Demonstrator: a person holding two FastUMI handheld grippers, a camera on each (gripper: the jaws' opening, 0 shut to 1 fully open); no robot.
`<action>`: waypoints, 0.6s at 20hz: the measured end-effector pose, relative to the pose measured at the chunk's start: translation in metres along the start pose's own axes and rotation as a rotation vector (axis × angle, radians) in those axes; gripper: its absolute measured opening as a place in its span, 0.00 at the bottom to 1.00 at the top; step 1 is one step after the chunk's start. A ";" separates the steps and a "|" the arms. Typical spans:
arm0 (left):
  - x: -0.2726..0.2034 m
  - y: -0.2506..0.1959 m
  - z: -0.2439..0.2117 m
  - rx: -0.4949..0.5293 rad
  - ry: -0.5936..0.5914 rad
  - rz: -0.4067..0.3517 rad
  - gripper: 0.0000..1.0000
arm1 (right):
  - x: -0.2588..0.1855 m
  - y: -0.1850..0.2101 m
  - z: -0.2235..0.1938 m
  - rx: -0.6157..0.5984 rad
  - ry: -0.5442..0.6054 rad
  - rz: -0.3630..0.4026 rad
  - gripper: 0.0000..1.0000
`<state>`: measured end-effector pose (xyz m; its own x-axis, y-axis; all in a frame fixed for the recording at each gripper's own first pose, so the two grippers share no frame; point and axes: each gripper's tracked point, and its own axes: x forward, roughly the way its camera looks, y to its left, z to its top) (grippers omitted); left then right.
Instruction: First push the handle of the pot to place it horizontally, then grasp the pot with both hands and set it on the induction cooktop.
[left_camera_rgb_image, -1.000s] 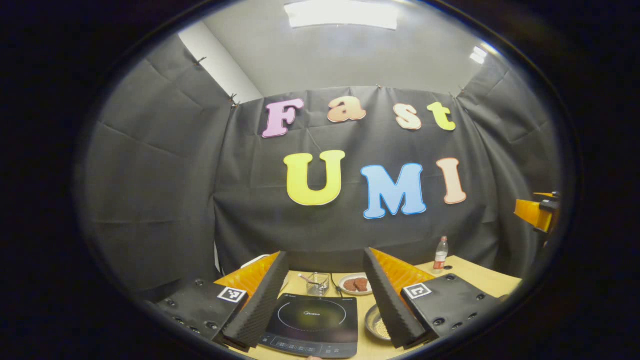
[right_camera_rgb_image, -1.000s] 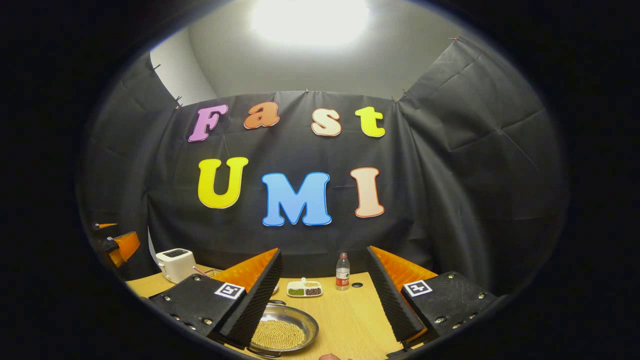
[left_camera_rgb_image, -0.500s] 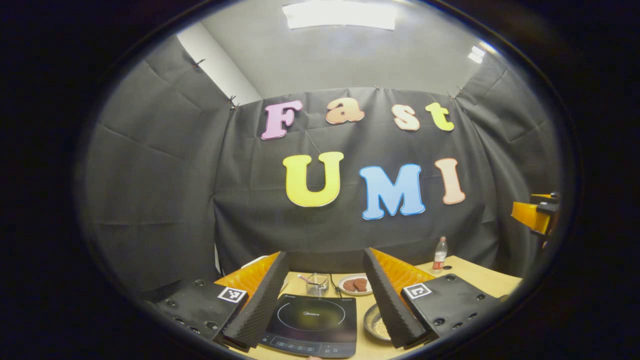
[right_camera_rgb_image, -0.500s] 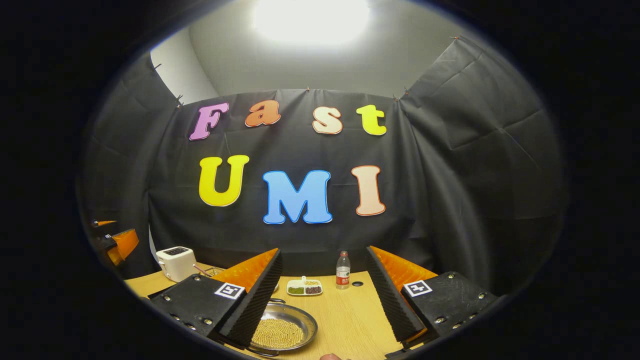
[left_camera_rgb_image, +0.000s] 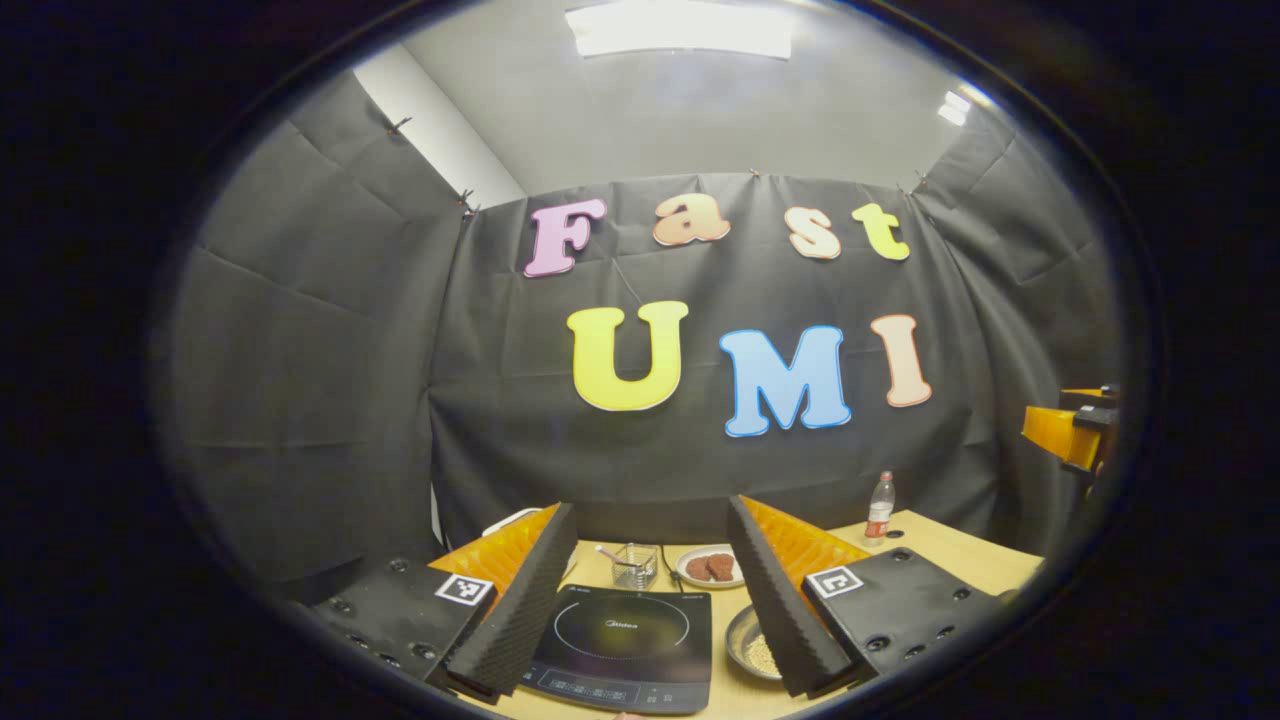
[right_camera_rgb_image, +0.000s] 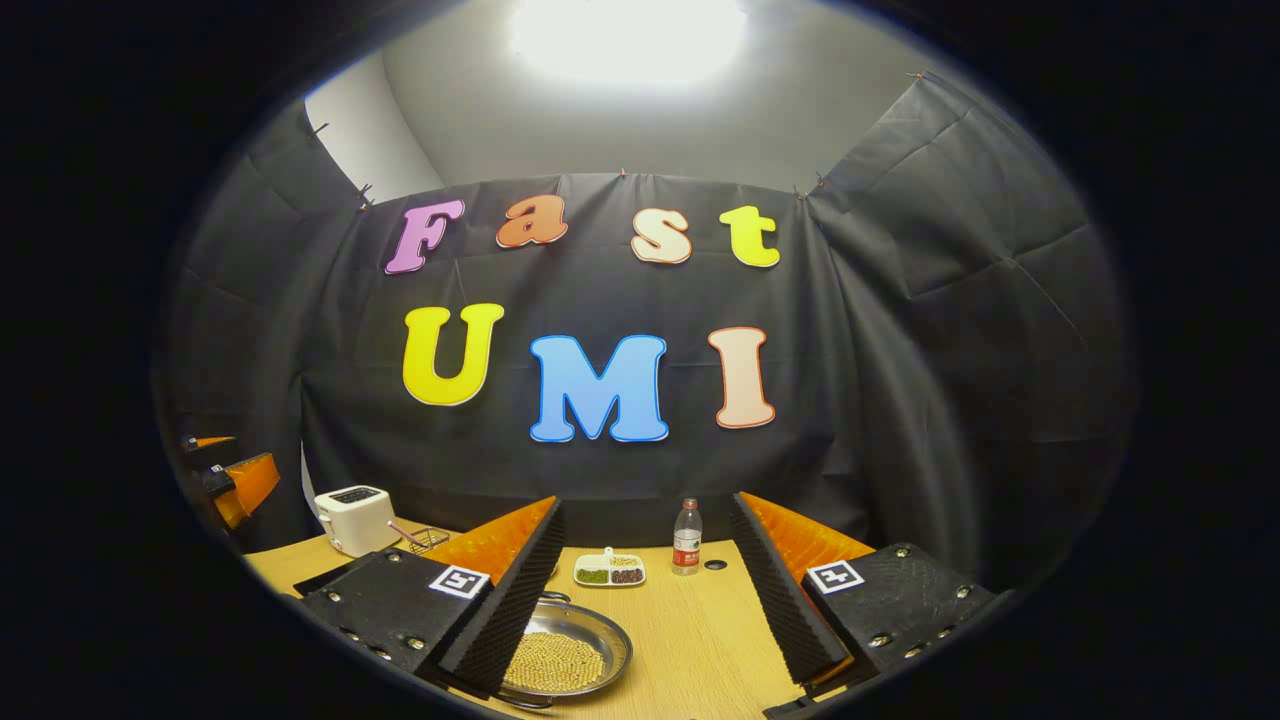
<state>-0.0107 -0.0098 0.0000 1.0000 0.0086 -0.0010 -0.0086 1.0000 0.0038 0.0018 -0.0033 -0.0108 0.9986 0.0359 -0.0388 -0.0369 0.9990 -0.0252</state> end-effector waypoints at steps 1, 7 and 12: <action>0.000 0.001 0.001 0.001 0.000 0.002 1.00 | 0.000 0.001 -0.003 -0.003 0.010 0.006 0.99; 0.001 0.002 -0.003 0.009 0.012 0.016 1.00 | 0.002 0.002 -0.002 -0.025 0.007 0.007 0.79; 0.004 0.005 -0.002 0.011 0.008 0.028 0.98 | 0.005 0.005 -0.003 0.001 0.025 0.015 0.42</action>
<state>-0.0069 -0.0043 -0.0016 0.9993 0.0370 -0.0090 -0.0369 0.9992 0.0149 0.0063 0.0020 -0.0140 0.9967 0.0498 -0.0645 -0.0514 0.9984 -0.0233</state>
